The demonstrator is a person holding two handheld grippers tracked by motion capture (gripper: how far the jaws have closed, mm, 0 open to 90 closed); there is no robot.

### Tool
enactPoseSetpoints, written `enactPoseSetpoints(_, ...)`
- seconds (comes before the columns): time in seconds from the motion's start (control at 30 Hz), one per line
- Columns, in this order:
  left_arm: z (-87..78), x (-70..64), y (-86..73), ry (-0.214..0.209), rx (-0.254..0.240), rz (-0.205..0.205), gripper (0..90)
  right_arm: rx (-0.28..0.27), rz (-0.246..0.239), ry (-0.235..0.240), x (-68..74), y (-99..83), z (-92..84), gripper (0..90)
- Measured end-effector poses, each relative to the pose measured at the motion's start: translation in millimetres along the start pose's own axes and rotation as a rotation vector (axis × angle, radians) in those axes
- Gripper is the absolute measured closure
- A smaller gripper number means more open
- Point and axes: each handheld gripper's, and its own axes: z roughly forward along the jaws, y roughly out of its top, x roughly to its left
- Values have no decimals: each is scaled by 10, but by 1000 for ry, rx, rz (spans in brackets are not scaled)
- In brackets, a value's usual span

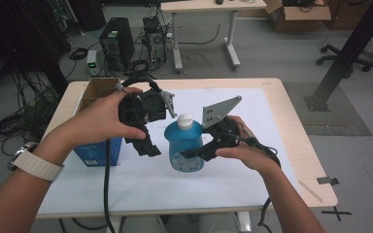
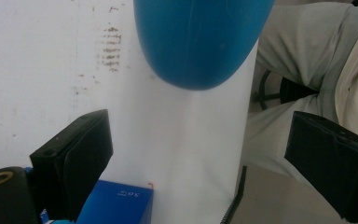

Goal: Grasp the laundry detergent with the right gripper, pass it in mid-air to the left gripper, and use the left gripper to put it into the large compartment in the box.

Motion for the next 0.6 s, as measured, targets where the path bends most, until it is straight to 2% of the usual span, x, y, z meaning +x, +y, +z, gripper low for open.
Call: enactPoseSetpoints(0.6, 11, -21, 77, -21, -14, 12, 76, 10, -36, 19, 46, 108, 133, 443)
